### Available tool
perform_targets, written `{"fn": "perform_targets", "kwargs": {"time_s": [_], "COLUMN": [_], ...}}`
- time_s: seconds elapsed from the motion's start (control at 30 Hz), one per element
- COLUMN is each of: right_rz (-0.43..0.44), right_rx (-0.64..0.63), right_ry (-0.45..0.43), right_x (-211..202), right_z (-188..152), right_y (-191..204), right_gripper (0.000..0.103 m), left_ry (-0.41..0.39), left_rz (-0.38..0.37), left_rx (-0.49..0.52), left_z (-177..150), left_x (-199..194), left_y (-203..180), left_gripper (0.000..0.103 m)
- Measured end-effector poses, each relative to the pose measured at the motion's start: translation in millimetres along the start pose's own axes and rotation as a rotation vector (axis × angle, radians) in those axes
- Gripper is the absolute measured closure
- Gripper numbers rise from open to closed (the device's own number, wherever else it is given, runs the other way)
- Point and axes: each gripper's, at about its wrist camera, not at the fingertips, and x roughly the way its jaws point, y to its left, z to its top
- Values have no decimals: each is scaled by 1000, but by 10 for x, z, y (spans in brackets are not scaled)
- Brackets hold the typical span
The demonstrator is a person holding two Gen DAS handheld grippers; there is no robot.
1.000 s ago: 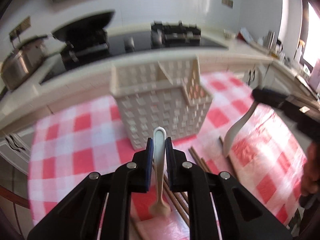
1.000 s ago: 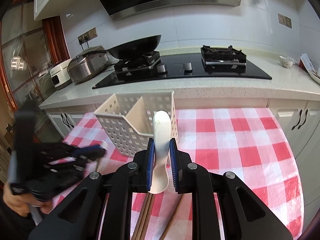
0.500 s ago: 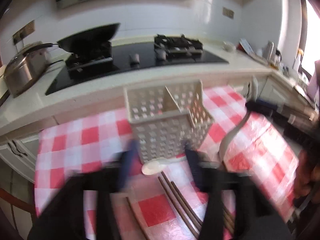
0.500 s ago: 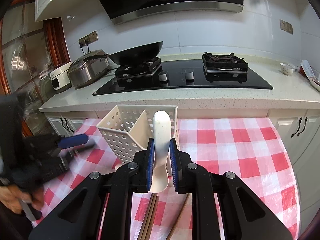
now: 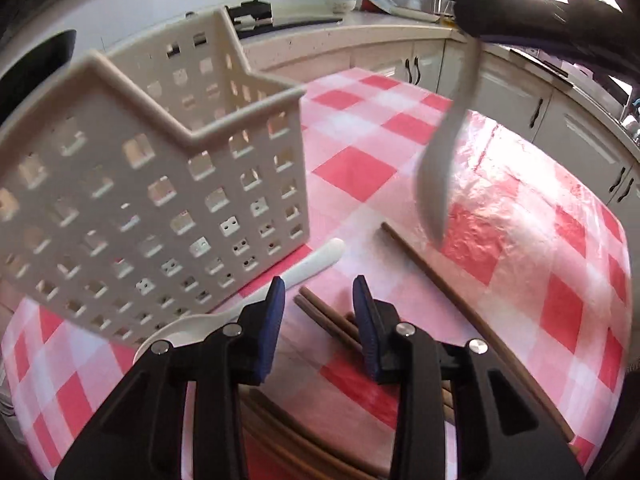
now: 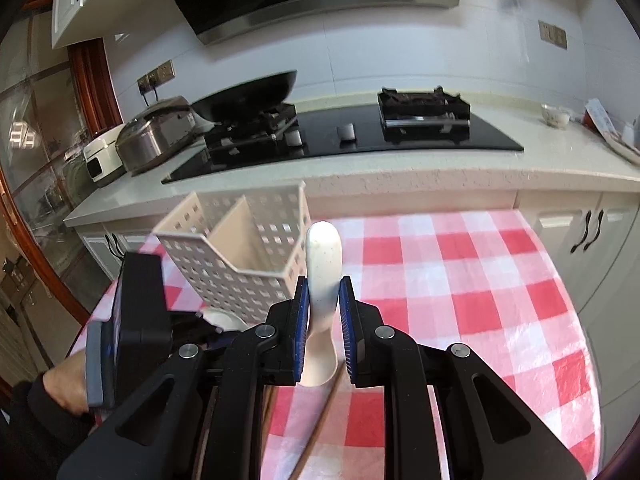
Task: Organize utensils
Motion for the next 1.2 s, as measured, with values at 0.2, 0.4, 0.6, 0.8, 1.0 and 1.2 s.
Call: {"fn": "perform_targets", "kwargs": {"time_s": [0.2,0.4,0.6,0.8,1.0,1.2], "right_rz": [-7,-26,-22,-20,-14,-11], "right_rx": [-2,-17,-25,-27,-25,-26], "right_ry": [6,-6,-1,-2,-7,-13], "right_x": [33,2,-7,-35,-61,-109], "right_z": [-44,-52,-72,-77,-76,-86], "right_y": [-44,-21,6,33,30,39], "right_gripper": [86,86,86,86,86,86], "left_ry": [11,60,107,103,27,0], "left_rz": [84,166,136,172,129,156], "left_rx": [39,36,-76,-49,-86,-68], "left_z": [60,148,191,184,11,-317], "left_x": [142,257,247,216,-118,-483], "left_y": [-34,-122,7,-85,-13,177], "left_gripper": [69,68,70,84,61,60]}}
